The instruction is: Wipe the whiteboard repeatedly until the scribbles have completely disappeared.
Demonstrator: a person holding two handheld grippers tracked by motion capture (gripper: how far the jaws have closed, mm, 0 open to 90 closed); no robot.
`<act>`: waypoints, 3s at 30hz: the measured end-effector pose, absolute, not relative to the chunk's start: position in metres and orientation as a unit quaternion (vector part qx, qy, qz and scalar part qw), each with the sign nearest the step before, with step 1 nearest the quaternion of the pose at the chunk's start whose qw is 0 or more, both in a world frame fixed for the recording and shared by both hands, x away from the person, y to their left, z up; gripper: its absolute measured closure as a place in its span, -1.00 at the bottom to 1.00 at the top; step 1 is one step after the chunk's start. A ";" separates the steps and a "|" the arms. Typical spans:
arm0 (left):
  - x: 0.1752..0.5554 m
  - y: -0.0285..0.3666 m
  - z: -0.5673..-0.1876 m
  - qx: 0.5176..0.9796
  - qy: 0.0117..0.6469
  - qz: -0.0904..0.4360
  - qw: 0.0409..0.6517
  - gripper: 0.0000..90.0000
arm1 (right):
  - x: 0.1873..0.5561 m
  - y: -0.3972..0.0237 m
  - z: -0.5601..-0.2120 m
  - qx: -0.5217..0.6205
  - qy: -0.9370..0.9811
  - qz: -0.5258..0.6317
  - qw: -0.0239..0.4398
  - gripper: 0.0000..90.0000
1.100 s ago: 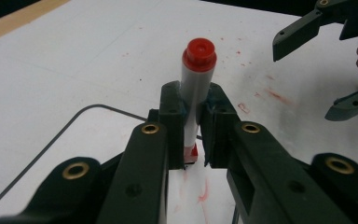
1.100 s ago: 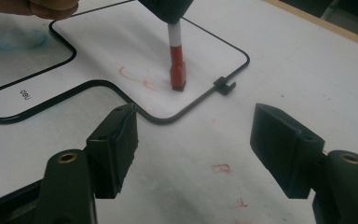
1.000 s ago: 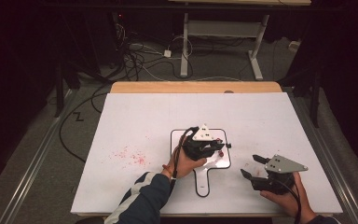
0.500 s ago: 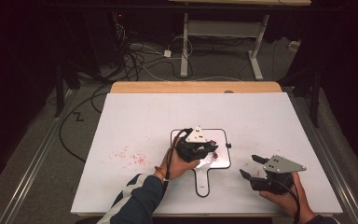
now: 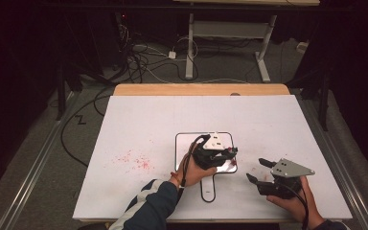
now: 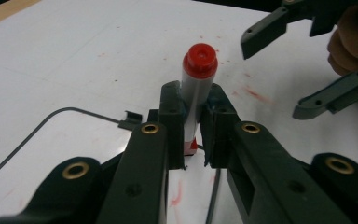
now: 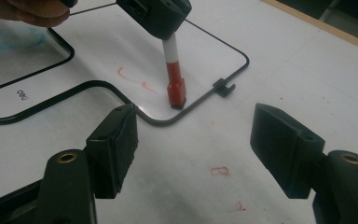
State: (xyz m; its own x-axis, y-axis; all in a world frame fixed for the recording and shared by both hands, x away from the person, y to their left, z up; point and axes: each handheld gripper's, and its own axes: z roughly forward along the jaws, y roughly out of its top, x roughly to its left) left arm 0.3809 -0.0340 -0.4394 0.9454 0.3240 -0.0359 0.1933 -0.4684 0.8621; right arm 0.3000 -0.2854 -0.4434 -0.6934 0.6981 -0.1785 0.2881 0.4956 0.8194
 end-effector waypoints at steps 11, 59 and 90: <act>0.373 0.008 -0.444 0.861 0.173 0.070 0.473 0.75 | 0.296 -0.287 -0.440 0.297 0.824 0.404 0.262 -0.27; 0.348 0.041 -0.425 0.859 0.186 0.075 0.471 0.74 | 0.339 -0.170 -0.450 0.179 0.869 0.389 0.246 0.52; 0.305 0.139 -0.439 0.830 0.266 0.249 0.423 -0.52 | 0.359 -0.207 -0.469 0.242 0.848 0.413 0.227 0.81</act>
